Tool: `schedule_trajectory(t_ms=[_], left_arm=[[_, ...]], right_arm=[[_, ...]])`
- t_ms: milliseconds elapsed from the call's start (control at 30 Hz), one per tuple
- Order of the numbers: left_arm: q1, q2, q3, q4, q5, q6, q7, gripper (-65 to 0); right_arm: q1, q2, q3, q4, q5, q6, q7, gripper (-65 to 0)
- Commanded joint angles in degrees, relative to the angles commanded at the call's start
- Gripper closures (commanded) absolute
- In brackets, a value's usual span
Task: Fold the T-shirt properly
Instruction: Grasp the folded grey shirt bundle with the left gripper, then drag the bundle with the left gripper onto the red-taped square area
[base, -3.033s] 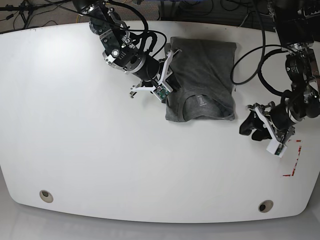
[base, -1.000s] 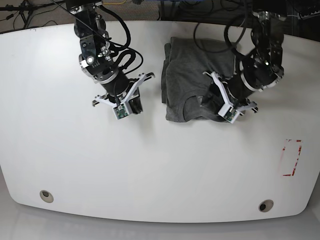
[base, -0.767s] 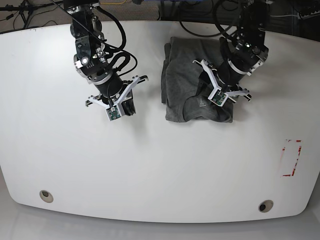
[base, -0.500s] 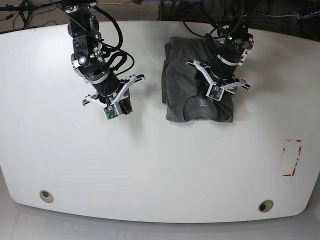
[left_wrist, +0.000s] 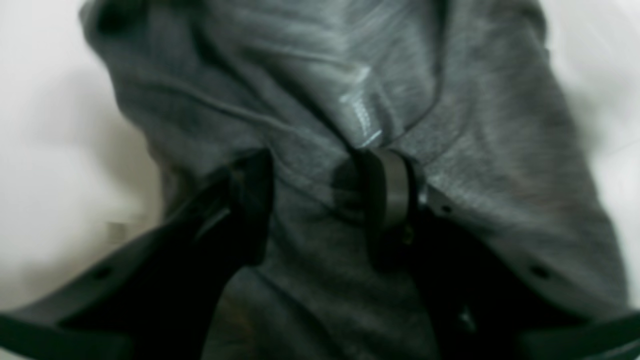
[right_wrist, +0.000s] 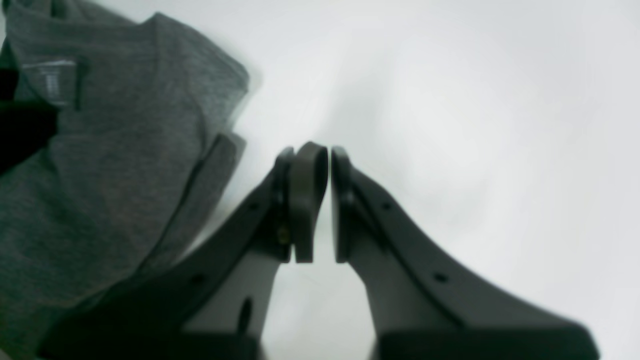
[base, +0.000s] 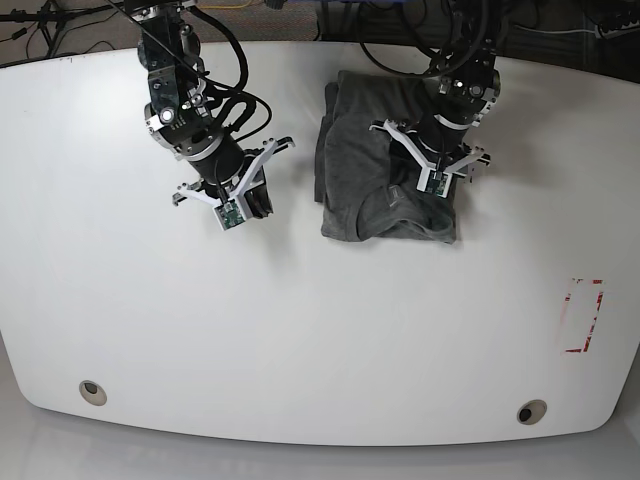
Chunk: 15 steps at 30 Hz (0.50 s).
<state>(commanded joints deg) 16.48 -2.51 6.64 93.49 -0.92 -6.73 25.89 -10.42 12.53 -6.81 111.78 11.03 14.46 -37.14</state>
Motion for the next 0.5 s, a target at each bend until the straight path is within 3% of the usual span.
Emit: schedule_trajectory(t_ms=[67,300,500], left_arm=[[-1.14,-0.62,-0.44,-2.81,0.00,0.00,0.00,-26.8],[-4.92,-7.56,-4.40,-13.01,-0.44,-0.79,0.09,-26.8],[-6.95,-14.33,-8.53,-16.97,-0.44,-5.71,0.09,-26.8]], right_arm=[[0.00,0.09,0.00,0.00,0.00,0.00,0.00,-5.1],[-0.35,0.35,0.00,0.00,0.00,0.00,0.09,-5.1],[-1.14,0.53,0.00,0.09,0.00,0.09,0.18,-5.1]])
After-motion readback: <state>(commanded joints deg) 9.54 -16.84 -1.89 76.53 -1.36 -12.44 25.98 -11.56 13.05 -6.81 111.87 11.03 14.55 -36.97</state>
